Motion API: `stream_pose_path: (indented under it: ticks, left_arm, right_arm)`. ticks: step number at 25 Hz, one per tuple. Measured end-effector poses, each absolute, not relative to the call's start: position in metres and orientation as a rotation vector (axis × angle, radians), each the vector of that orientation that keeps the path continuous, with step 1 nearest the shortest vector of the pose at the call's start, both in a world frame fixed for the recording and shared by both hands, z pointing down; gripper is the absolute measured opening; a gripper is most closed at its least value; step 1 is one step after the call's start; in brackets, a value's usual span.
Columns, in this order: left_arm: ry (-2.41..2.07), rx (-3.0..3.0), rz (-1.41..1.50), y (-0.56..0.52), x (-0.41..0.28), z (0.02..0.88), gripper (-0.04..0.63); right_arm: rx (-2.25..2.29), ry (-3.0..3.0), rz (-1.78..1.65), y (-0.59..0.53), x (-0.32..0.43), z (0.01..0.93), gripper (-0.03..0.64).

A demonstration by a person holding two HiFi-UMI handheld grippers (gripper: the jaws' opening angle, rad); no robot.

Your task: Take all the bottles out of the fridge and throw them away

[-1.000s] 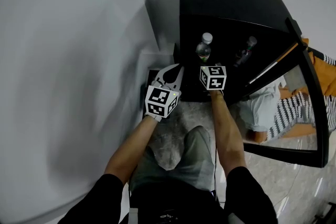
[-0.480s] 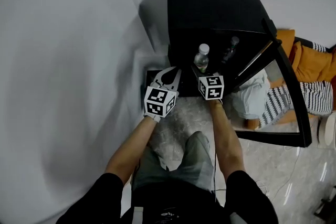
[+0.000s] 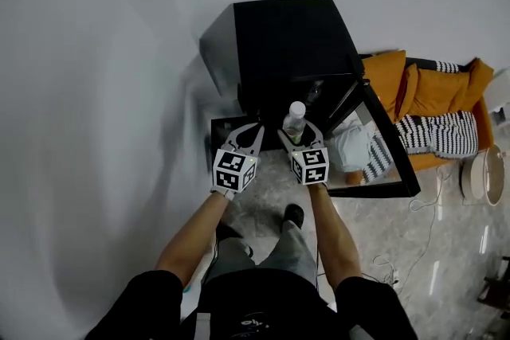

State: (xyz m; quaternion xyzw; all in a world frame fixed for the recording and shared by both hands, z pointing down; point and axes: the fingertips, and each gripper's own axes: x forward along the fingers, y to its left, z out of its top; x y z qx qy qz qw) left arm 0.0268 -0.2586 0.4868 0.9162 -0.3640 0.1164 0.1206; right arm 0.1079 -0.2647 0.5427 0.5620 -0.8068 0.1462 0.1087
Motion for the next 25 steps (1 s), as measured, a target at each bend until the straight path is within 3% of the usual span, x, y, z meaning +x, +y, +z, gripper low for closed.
stream_pose_path:
  ticks: [10,25]
  left_arm:
    - [-1.111,2.668,0.318,-0.246,0.004,0.456,0.002]
    - [-1.624,2.399,0.296,-0.216,-0.206,0.451,0.002]
  right_arm:
    - [1.586,-2.413,0.393,-0.253,0.085,0.499,0.319]
    - [1.120,-2.664,0.306,-0.260,-0.115,0.486,0.319]
